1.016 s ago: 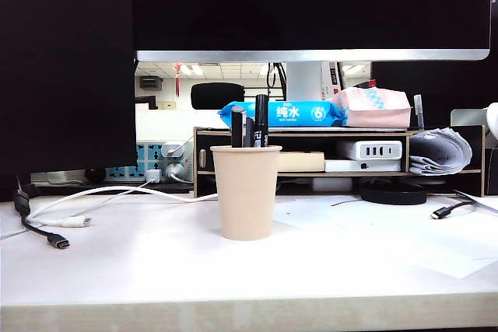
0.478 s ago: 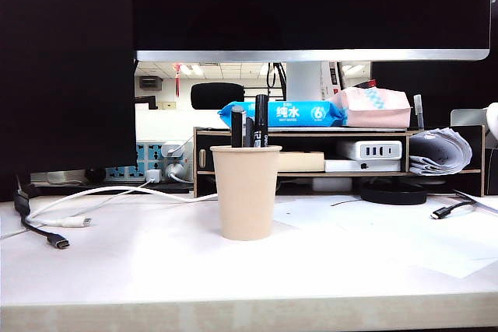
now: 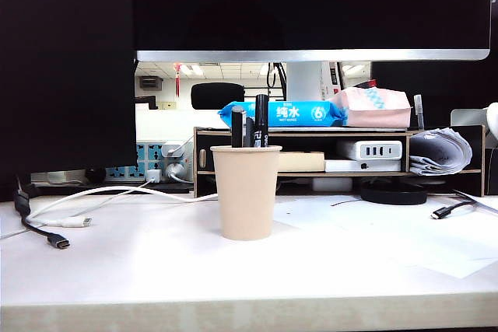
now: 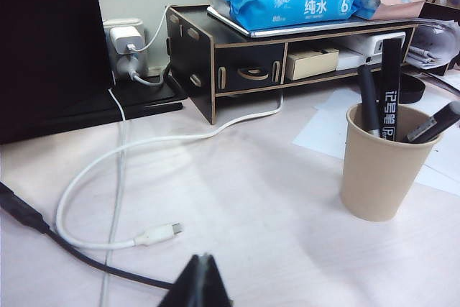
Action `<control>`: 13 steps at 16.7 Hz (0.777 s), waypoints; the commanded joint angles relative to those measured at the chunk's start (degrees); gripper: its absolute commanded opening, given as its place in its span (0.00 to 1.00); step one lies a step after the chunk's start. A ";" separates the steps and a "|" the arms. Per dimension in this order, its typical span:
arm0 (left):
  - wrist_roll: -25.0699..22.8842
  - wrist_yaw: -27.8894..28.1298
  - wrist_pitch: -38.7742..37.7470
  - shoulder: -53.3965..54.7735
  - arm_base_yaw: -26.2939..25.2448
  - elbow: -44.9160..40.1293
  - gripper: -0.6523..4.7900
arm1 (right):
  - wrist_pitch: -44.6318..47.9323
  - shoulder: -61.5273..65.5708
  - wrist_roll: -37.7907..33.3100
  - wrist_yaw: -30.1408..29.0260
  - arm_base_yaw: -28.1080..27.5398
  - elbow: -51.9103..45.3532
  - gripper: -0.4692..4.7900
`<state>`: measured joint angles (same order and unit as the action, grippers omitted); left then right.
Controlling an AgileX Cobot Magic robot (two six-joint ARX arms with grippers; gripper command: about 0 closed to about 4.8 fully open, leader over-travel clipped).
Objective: Pick up the marker from the paper cup and put it on the table.
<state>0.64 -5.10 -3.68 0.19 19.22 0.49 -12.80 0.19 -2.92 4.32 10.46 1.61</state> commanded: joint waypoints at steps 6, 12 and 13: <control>-0.44 -0.31 0.74 0.00 0.48 0.04 0.11 | 8.72 0.00 -11.10 -5.05 0.09 -0.07 0.08; -0.44 -0.11 0.74 0.00 0.48 0.04 0.11 | 17.00 0.00 -20.06 -29.35 0.09 0.17 0.08; -0.44 -0.09 0.74 0.00 0.48 0.04 0.11 | 18.05 0.00 -20.65 -28.57 0.07 0.39 0.08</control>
<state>0.64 -5.15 -3.68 0.21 19.73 0.49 2.81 0.21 -22.59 -24.69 10.57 1.30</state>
